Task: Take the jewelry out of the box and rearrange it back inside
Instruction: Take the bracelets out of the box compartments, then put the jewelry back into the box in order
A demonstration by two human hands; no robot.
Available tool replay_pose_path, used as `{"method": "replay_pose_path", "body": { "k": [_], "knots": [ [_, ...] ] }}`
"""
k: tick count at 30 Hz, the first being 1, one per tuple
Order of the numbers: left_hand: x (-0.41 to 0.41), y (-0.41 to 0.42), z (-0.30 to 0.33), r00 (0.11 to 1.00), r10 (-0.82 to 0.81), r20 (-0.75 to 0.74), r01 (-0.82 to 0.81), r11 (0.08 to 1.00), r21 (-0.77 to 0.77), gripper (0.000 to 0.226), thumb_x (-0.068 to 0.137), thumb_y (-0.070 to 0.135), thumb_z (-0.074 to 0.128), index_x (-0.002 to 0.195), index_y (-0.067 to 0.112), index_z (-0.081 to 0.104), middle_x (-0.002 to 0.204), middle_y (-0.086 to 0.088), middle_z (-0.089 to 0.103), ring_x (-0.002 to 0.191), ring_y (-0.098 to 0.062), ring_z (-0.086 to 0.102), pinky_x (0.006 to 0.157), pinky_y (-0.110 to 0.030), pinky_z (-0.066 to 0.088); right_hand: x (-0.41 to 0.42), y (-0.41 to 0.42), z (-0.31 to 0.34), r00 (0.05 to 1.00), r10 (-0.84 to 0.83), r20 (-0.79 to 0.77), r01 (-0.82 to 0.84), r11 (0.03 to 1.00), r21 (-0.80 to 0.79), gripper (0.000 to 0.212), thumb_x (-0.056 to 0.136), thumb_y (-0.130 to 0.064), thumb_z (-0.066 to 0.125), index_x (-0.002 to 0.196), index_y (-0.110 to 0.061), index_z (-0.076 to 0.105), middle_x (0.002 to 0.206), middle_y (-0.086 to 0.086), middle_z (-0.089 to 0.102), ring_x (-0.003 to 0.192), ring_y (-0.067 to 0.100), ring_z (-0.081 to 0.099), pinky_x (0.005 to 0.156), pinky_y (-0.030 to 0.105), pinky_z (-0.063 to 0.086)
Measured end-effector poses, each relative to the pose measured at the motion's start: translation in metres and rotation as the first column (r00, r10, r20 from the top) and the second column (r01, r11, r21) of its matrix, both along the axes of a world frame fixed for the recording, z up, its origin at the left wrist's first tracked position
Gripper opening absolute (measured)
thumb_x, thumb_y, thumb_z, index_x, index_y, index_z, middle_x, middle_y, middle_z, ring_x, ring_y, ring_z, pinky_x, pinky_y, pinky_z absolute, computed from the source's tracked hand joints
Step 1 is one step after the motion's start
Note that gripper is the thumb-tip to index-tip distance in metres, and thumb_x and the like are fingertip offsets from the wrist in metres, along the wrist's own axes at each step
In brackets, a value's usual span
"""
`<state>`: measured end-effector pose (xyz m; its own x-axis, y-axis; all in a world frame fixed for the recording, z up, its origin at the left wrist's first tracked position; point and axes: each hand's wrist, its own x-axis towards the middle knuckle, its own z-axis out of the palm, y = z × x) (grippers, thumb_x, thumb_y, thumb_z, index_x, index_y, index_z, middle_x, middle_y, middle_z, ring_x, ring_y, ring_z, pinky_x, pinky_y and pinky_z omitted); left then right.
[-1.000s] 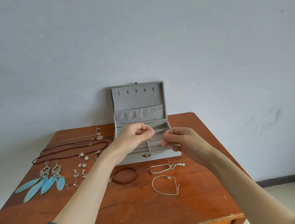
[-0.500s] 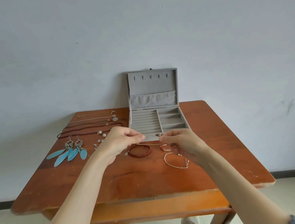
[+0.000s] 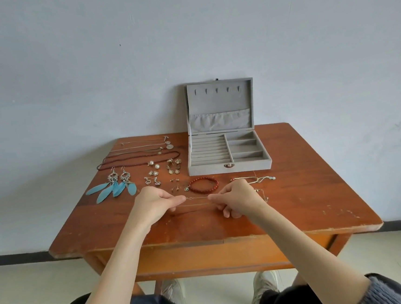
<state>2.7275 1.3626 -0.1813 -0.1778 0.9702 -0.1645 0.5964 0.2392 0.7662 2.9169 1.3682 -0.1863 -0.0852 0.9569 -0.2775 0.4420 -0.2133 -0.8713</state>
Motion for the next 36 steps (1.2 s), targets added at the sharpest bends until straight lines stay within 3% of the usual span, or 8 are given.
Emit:
{"method": "replay_pose_path", "body": {
  "k": [5,9,14,20,23,27,30,36],
  "knots": [
    [0.001,0.003,-0.003,0.980,-0.055,-0.191,0.050,0.998,-0.031,0.042,0.079,0.043,0.067,0.100,0.007,0.072,0.115,-0.009,0.066,0.111,-0.023,0.057,0.091,-0.034,0.043,-0.002,0.005,0.003,0.992,0.019,0.125,-0.020,1.000,0.008,0.027,0.084,-0.022,0.067,0.064,-0.006,0.060,0.057,0.005,0.058,0.032,0.008,0.048,0.032,0.015,0.033],
    [0.003,0.007,-0.007,0.972,-0.067,-0.224,0.063,0.998,-0.023,0.041,0.081,0.044,0.065,0.101,0.008,0.072,0.120,-0.008,0.064,0.112,-0.024,0.058,0.090,-0.033,0.044,-0.002,0.011,0.004,0.975,0.049,0.219,-0.048,0.999,-0.013,0.023,0.087,-0.018,0.062,0.068,-0.004,0.059,0.058,0.008,0.058,0.038,0.015,0.051,0.034,0.016,0.035],
    [0.006,0.011,-0.010,0.956,-0.064,-0.287,0.059,0.998,-0.027,0.041,0.082,0.048,0.062,0.090,0.010,0.073,0.115,-0.005,0.067,0.102,-0.022,0.062,0.078,-0.028,0.043,-0.002,0.018,0.005,0.941,0.091,0.326,-0.086,0.996,-0.032,0.022,0.088,-0.020,0.060,0.077,-0.001,0.060,0.056,0.009,0.059,0.041,0.016,0.051,0.039,0.019,0.038],
    [0.007,0.010,-0.010,0.933,-0.065,-0.353,0.049,0.997,-0.055,0.043,0.078,0.056,0.062,0.082,0.015,0.072,0.084,0.003,0.063,0.087,-0.021,0.064,0.071,-0.028,0.045,0.000,0.021,0.006,0.943,0.093,0.319,-0.077,0.995,-0.063,0.024,0.086,-0.019,0.064,0.070,-0.004,0.056,0.059,0.008,0.061,0.034,0.012,0.054,0.036,0.018,0.040],
    [0.007,0.009,-0.008,0.927,-0.072,-0.367,0.054,0.997,-0.059,0.045,0.077,0.057,0.062,0.077,0.012,0.069,0.081,0.001,0.062,0.078,-0.018,0.061,0.069,-0.029,0.045,0.001,0.020,0.006,0.951,0.087,0.295,-0.071,0.995,-0.065,0.025,0.086,-0.019,0.065,0.068,-0.004,0.054,0.058,0.007,0.061,0.030,0.010,0.053,0.034,0.017,0.039],
    [0.003,0.004,-0.004,0.949,-0.111,-0.294,0.103,0.994,-0.043,0.045,0.079,0.054,0.061,0.085,0.010,0.067,0.088,0.001,0.064,0.087,-0.017,0.060,0.076,-0.029,0.044,0.005,0.016,0.008,0.963,0.095,0.252,-0.084,0.995,-0.054,0.025,0.086,-0.019,0.065,0.069,-0.003,0.054,0.063,0.011,0.062,0.034,0.012,0.056,0.034,0.017,0.040],
    [-0.006,0.005,0.005,0.985,-0.127,-0.116,0.119,0.990,-0.073,0.040,0.083,0.052,0.058,0.087,0.013,0.067,0.088,0.004,0.062,0.088,-0.013,0.056,0.079,-0.028,0.040,0.008,0.017,0.013,0.992,0.103,0.071,-0.096,0.991,-0.090,0.025,0.085,-0.022,0.067,0.076,-0.001,0.057,0.058,0.010,0.060,0.041,0.015,0.059,0.039,0.018,0.044],
    [-0.026,0.021,0.031,0.990,-0.116,0.080,0.108,0.989,0.097,0.022,0.088,0.039,0.056,0.092,0.019,0.063,0.083,0.001,0.065,0.068,-0.008,0.056,0.062,-0.019,0.043,0.002,0.039,0.039,0.979,0.094,-0.179,-0.100,0.995,-0.028,0.020,0.089,-0.022,0.062,0.089,-0.003,0.058,0.063,0.008,0.058,0.047,0.013,0.061,0.045,0.018,0.051]
  ]
}}
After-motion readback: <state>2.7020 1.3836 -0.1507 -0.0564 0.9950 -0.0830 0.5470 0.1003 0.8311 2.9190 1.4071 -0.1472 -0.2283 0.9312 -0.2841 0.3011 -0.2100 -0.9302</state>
